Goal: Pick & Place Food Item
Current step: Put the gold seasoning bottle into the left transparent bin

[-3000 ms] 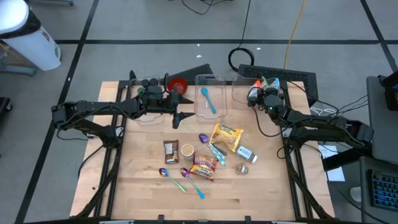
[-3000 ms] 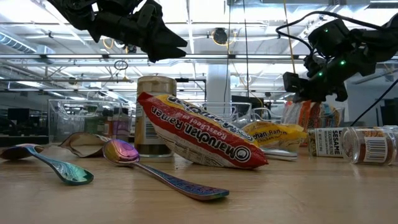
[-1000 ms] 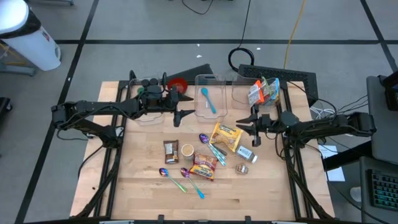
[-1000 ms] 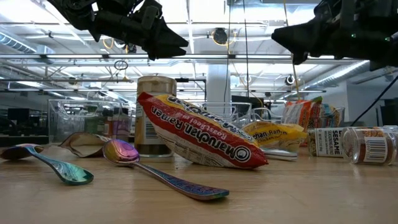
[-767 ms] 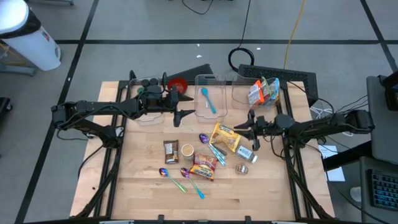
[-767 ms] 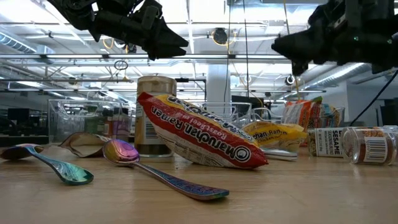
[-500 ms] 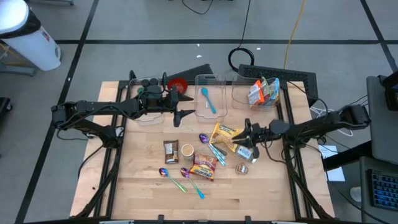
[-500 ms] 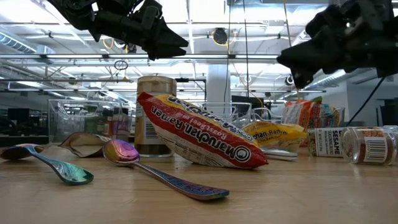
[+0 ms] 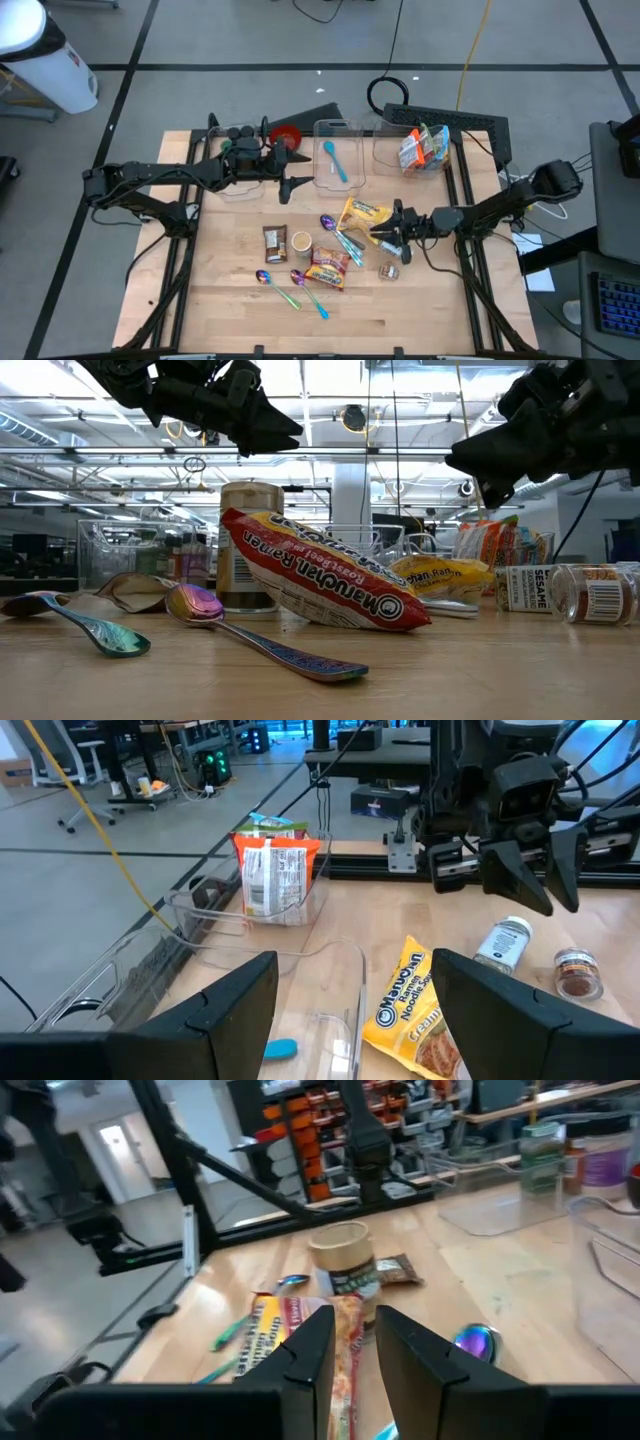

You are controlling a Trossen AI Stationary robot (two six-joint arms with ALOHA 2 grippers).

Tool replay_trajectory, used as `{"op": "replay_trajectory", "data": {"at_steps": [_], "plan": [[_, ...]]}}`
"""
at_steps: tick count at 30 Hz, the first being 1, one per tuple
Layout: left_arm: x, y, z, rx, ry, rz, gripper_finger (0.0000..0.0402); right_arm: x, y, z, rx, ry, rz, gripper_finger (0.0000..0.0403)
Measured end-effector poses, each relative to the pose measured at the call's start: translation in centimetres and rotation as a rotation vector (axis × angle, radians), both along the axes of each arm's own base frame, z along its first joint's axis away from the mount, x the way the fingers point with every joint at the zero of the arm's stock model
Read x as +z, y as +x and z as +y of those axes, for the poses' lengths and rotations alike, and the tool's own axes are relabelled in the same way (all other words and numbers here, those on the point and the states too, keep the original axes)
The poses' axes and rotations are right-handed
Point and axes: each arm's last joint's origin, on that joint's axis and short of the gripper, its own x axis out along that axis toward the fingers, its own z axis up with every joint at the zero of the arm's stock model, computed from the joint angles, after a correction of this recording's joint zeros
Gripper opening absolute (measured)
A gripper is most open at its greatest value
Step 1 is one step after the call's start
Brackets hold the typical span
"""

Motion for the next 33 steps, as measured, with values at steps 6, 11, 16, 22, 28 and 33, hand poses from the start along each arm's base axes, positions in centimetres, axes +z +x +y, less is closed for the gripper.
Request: {"op": "replay_trajectory", "data": {"at_steps": [6, 11, 16, 22, 28, 33], "plan": [[0.0, 0.0, 0.0, 0.0, 0.0, 0.0, 0.0273, -0.6, 0.1, 0.1, -0.044, -0.012, 0.033, 0.0068], [0.0, 0.0, 0.0, 0.0, 0.0, 0.0, 0.0273, -0.9, 0.2, 0.1, -0.044, -0.021, 0.05, 0.0068], [0.0, 0.0, 0.0, 0.0, 0.0, 0.0, 0.0273, -0.6, 0.4, -0.2, -0.058, -0.077, 0.016, 0.0068], [0.0, 0.0, 0.0, 0.0, 0.0, 0.0, 0.0273, 0.3, 0.5, -1.0, -0.098, -0.2, -0.079, 0.0068], [0.0, 0.0, 0.0, 0.0, 0.0, 0.0, 0.0273, 1.2, 0.7, -3.0, -0.191, -0.23, -0.156, 0.0074], [0.0, 0.0, 0.0, 0.0, 0.0, 0.0, 0.0273, 1.2, 0.7, -4.9, -0.198, -0.182, -0.161, 0.0116]]}}
